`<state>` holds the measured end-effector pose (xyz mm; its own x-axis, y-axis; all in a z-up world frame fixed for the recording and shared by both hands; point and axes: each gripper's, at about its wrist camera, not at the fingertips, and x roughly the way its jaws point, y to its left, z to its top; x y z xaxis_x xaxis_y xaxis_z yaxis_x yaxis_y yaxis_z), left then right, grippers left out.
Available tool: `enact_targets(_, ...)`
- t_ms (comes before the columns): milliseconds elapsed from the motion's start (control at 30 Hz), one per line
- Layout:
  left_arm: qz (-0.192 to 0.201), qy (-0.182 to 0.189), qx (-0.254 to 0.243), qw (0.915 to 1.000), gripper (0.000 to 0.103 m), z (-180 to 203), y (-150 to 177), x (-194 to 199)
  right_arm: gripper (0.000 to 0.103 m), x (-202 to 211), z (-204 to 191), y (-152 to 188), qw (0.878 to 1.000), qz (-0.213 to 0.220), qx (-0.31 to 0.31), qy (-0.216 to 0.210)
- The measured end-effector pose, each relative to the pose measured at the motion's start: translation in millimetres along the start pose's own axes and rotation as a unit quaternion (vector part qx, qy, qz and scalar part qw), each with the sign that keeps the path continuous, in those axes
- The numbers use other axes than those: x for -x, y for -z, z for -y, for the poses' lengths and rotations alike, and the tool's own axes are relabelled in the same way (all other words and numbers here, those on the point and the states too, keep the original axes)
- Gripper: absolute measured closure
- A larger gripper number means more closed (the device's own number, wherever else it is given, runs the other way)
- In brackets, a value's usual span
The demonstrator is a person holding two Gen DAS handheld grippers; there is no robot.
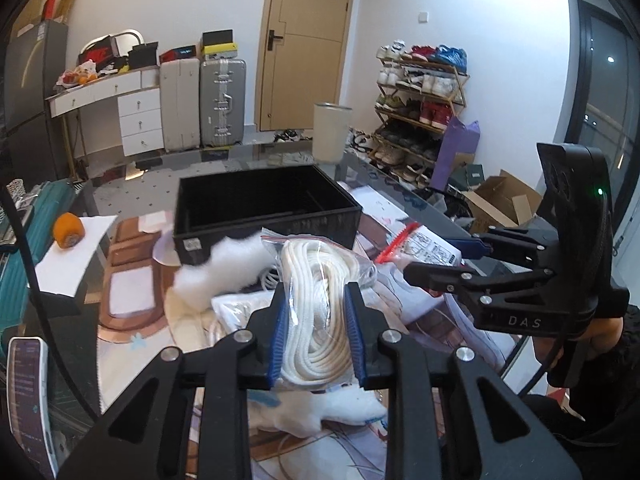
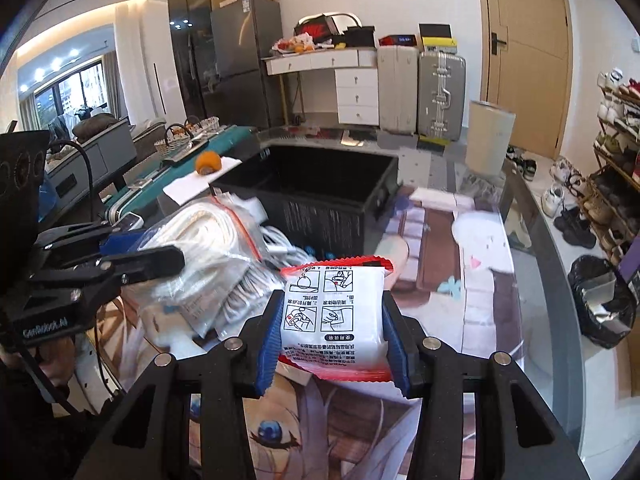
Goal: Organize soft objects
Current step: 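Carry the packet in the right gripper into the black box and open it while the left carries the rope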
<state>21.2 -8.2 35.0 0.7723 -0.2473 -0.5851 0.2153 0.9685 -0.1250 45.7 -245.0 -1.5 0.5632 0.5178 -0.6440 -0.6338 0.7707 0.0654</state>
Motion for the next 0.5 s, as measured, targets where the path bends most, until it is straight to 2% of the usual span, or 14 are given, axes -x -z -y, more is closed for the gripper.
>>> enact_targets(233, 0.028, -0.023, 0.018, 0.9992, 0.078, -21, -20, 9, 0.057, 2, -9, -25, 1.0, 0.021, 0.007, -0.003)
enact_targets(500, 0.04, -0.04, 0.02, 0.9982, 0.078, -41, -47, -7, 0.057, -17, -11, -60, 0.999, 0.032, 0.014, -0.006)
